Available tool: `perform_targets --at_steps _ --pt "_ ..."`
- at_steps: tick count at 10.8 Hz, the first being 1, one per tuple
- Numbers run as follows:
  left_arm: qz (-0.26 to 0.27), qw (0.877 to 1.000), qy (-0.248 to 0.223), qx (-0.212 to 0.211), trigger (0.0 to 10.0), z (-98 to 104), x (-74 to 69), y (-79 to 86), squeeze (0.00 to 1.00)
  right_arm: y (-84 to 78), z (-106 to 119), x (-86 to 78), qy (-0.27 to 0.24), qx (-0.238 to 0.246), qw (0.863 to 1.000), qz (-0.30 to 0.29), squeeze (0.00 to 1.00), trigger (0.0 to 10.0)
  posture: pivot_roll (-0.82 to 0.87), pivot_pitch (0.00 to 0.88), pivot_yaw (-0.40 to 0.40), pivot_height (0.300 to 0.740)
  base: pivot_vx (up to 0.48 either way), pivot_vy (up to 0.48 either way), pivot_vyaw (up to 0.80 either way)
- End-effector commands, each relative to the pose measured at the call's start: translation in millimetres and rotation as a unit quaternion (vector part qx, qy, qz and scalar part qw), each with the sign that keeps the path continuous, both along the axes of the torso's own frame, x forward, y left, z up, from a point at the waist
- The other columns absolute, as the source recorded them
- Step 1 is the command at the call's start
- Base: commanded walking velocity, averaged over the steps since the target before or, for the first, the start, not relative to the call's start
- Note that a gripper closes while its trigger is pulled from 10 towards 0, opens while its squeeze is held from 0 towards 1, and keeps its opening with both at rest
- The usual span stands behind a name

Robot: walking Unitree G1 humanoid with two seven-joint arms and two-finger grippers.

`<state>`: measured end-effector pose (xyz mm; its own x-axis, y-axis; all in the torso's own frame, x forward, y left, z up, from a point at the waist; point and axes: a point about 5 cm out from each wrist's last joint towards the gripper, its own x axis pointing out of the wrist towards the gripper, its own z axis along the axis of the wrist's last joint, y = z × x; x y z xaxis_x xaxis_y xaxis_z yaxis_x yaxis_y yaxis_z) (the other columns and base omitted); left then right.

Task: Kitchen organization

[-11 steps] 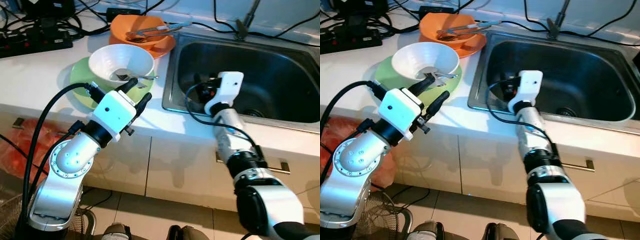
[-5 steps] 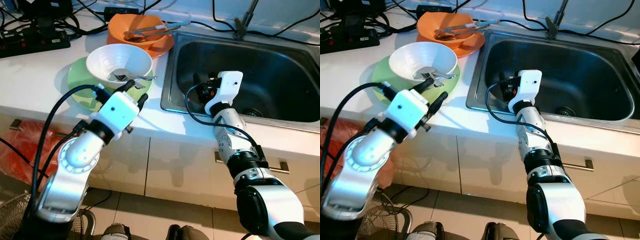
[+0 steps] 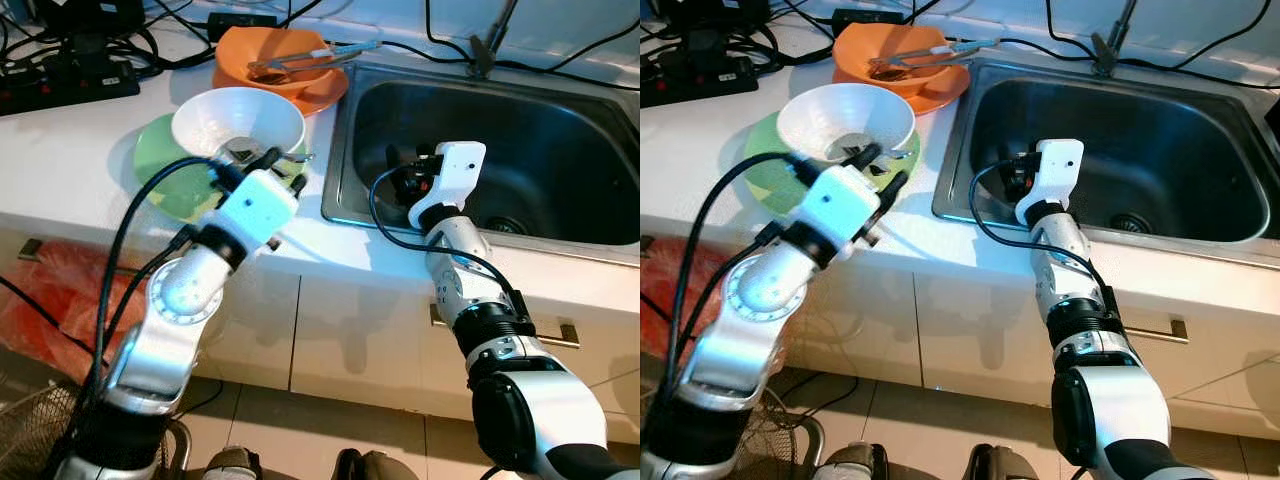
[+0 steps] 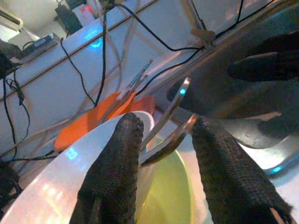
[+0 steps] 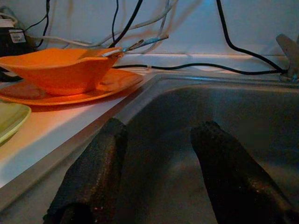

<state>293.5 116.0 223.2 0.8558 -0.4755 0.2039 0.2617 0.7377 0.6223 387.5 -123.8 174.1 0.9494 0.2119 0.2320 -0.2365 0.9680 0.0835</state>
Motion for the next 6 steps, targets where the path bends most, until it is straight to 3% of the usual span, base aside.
perform_targets --at_steps 1,2,3,4,5,6 --pt "-0.005 1.0 -0.001 0.012 10.0 -2.8 1.7 -4.8 0.0 -0.6 -16.8 -4.3 0.031 0.0 1.0 0.002 0.0 10.0 0.15 0.151 -0.067 0.74 0.0 0.0 0.0" --pt "0.004 1.0 -0.002 0.026 10.0 -4.6 5.4 -5.1 0.0 0.2 -17.4 -4.6 0.031 0.001 1.0 0.003 0.0 10.0 0.15 0.149 -0.067 0.74 0.0 0.0 0.0" --pt "0.007 1.0 -0.004 0.028 7.3 -4.3 7.1 -5.0 0.0 0.7 -17.6 -4.7 0.032 0.001 0.999 0.003 0.0 10.0 0.15 0.148 -0.067 0.74 0.0 0.0 0.0" --pt "0.011 1.0 -0.006 0.026 2.8 -3.5 8.3 -4.7 0.0 0.8 -17.8 -4.7 0.032 0.002 0.999 0.003 0.0 10.0 0.15 0.148 -0.067 0.74 0.0 0.0 0.0" --pt "0.015 0.999 -0.009 0.027 0.0 -2.3 8.9 -3.1 0.0 0.6 -18.0 -4.7 0.033 0.002 0.999 0.002 0.0 10.0 0.15 0.148 -0.068 0.74 0.0 0.0 0.0" --pt "0.019 0.999 -0.013 0.027 0.0 -0.5 9.7 -1.6 0.0 0.3 -18.0 -4.7 0.033 0.002 0.999 0.001 0.0 10.0 0.15 0.147 -0.069 0.74 0.0 0.0 0.0"
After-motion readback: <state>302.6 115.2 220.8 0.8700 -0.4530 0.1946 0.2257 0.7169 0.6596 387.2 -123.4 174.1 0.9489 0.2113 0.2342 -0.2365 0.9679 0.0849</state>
